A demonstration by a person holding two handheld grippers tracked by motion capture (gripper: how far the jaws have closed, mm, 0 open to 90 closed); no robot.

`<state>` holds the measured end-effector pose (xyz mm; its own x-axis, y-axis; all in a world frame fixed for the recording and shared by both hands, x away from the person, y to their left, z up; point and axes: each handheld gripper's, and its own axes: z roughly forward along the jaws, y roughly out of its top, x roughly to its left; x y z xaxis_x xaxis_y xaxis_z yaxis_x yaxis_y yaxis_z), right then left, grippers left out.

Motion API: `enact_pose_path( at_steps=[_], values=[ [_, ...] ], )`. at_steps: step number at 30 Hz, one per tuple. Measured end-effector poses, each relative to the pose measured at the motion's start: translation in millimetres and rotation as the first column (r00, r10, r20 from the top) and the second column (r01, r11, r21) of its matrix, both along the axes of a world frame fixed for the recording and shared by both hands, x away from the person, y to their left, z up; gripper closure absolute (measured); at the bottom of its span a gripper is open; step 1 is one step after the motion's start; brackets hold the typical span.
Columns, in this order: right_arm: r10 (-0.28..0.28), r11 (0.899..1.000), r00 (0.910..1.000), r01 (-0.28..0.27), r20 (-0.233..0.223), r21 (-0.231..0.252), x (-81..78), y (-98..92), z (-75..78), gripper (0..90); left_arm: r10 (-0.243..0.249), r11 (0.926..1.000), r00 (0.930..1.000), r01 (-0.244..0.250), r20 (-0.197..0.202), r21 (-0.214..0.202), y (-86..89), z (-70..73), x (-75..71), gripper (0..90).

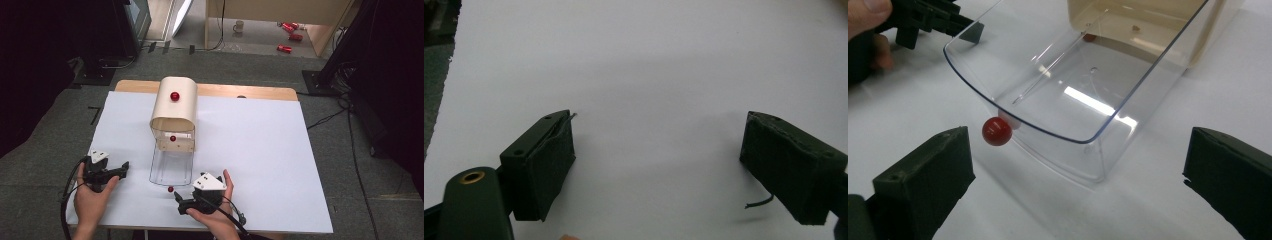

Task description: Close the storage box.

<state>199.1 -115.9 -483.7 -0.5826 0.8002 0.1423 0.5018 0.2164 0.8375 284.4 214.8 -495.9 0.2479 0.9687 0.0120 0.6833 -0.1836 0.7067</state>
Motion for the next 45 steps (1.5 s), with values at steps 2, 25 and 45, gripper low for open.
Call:
enact_pose_path(
  at_steps=[2, 25, 45],
  values=[
    [-0.002, 1.000, 1.0000, 0.002, 0.001, -0.005, -1.4, 4.3, -3.0, 0.0, 0.000, 1.0000, 1.0000, 0.000, 0.000, 0.000, 0.0, 0.0, 0.0, 14.1],
    [-0.062, 0.993, 0.9977, 0.060, -0.025, -0.100, 8.6, 32.7, -16.4, 0.0, 0.001, 1.0000, 1.0000, -0.001, 0.000, 0.000, -0.1, -0.1, 0.1, 14.2],
    [-0.084, 0.988, 0.9955, 0.078, -0.044, -0.132, 11.9, 33.2, -16.5, 6.4, 0.001, 1.0000, 1.0000, -0.001, 0.000, -0.001, -0.1, 0.0, 0.2, 14.2]
  ],
)
